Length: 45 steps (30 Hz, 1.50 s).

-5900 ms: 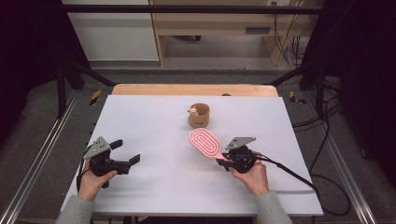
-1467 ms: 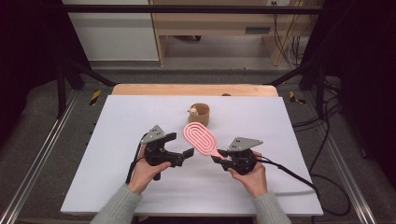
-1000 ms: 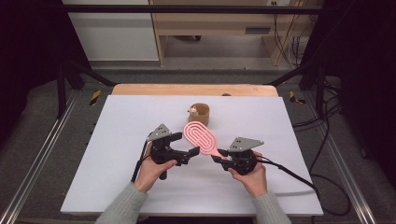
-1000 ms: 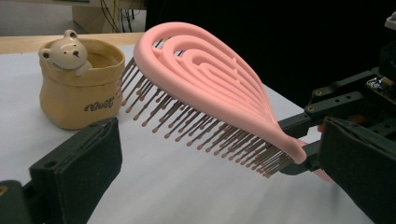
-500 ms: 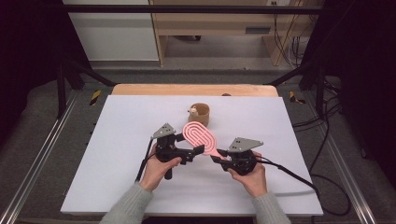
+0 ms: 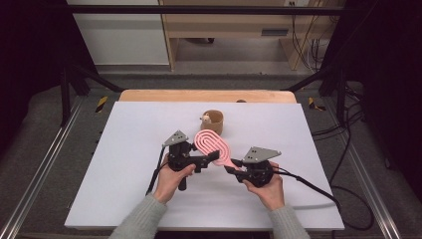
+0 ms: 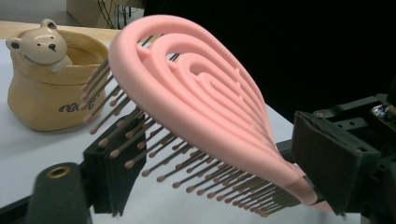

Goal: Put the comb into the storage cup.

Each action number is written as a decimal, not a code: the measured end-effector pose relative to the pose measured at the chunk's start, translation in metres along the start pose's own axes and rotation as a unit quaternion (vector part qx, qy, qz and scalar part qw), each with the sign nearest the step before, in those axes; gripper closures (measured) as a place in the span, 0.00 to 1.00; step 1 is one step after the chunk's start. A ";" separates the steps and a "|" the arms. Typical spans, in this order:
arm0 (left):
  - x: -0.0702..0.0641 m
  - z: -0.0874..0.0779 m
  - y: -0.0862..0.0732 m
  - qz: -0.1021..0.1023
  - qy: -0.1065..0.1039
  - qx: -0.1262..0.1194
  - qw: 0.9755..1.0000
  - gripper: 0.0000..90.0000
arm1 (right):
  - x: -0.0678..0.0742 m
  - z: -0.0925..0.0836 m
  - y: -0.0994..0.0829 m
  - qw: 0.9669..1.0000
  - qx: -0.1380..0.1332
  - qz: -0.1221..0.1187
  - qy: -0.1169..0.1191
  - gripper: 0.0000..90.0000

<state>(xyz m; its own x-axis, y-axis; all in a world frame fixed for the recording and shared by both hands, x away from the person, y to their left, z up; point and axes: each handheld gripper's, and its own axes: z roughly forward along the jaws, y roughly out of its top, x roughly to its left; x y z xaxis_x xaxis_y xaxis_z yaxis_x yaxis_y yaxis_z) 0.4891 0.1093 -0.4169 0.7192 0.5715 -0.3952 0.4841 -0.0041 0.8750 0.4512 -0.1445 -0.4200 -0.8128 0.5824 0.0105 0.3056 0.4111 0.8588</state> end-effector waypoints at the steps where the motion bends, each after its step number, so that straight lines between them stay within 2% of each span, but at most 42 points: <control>1: 0.000 0.000 0.000 -0.002 -0.001 -0.001 1.000 0.25 | 0.000 0.000 0.000 1.000 0.000 0.000 0.000 0.77; 7: 0.000 0.001 0.000 -0.008 -0.007 -0.002 1.000 0.33 | 0.000 0.000 0.000 1.000 0.000 -0.001 0.000 0.77; 34: -0.001 -0.003 -0.003 -0.048 -0.005 -0.017 0.999 0.46 | 0.002 0.005 -0.002 1.000 -0.008 -0.016 -0.004 0.77; 40: -0.002 -0.003 -0.003 -0.048 -0.005 -0.018 0.999 0.51 | 0.002 0.006 -0.002 1.000 -0.006 -0.017 -0.004 0.77; 45: -0.003 -0.003 -0.003 -0.058 -0.016 -0.022 0.998 0.56 | 0.002 0.006 -0.002 1.000 -0.005 -0.014 -0.003 0.77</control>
<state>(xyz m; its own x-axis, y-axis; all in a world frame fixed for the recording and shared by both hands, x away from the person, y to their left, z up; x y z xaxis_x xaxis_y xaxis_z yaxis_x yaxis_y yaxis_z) 0.4834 0.1100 -0.4177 0.6753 0.5397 -0.5027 0.5437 0.0963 0.8337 0.4522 -0.1401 -0.4249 -0.8187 0.5740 -0.0170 0.2776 0.4214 0.8633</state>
